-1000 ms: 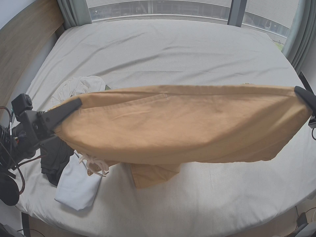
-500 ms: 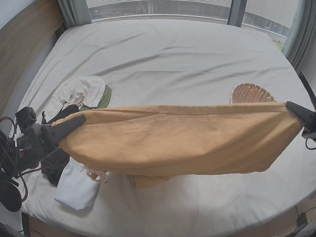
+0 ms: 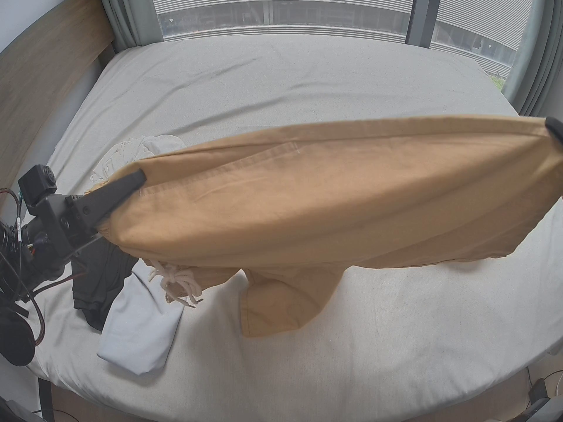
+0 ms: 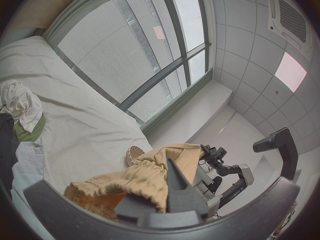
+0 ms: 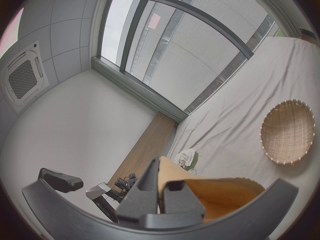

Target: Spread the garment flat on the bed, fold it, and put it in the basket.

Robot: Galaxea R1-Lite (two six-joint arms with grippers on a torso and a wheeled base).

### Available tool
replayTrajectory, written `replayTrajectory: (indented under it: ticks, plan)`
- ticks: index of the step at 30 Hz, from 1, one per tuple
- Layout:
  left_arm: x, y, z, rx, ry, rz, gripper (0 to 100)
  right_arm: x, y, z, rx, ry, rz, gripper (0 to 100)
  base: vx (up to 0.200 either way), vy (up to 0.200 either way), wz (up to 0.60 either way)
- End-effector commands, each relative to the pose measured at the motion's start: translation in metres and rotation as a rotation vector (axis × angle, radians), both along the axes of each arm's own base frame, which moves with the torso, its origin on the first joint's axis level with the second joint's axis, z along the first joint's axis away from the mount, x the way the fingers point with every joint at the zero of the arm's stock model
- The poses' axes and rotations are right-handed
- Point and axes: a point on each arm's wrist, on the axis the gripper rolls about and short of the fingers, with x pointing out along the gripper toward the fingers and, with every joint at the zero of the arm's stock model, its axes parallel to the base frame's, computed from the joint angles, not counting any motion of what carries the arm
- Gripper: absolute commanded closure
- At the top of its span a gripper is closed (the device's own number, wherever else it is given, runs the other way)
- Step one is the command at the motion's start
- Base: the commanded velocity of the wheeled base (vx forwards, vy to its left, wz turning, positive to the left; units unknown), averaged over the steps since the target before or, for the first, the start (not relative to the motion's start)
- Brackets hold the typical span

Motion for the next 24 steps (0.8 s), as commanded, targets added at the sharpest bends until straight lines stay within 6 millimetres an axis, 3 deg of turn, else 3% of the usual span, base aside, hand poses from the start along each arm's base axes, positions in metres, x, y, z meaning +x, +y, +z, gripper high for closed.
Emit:
replayTrajectory:
  ticks: [1, 8, 9, 14, 24]
  plan:
    - [0.004, -0.001, -0.007, 0.004, 0.036, 0.004, 100, -0.012, 0.0, 0.02, 0.001, -0.052, 0.004, 100, 0.0, 0.0, 0.0]
    - [0.003, 0.001, -0.019, 0.015, 0.087, 0.011, 100, -0.002, 0.0, -0.015, -0.029, 0.065, -0.017, 100, 0.0, 0.0, 0.0]
    - [0.002, 0.002, -0.022, 0.017, 0.102, 0.015, 100, 0.005, 0.0, -0.033, -0.055, 0.112, -0.027, 100, 0.0, 0.0, 0.0]
    - [0.003, 0.003, -0.024, 0.017, 0.109, 0.023, 100, 0.028, 0.0, -0.068, -0.107, 0.194, -0.041, 100, 0.0, 0.0, 0.0]
    - [0.018, 0.001, -0.026, 0.02, 0.095, 0.063, 100, 0.046, 0.0, -0.074, -0.104, 0.179, -0.041, 100, 0.0, 0.0, 0.0]
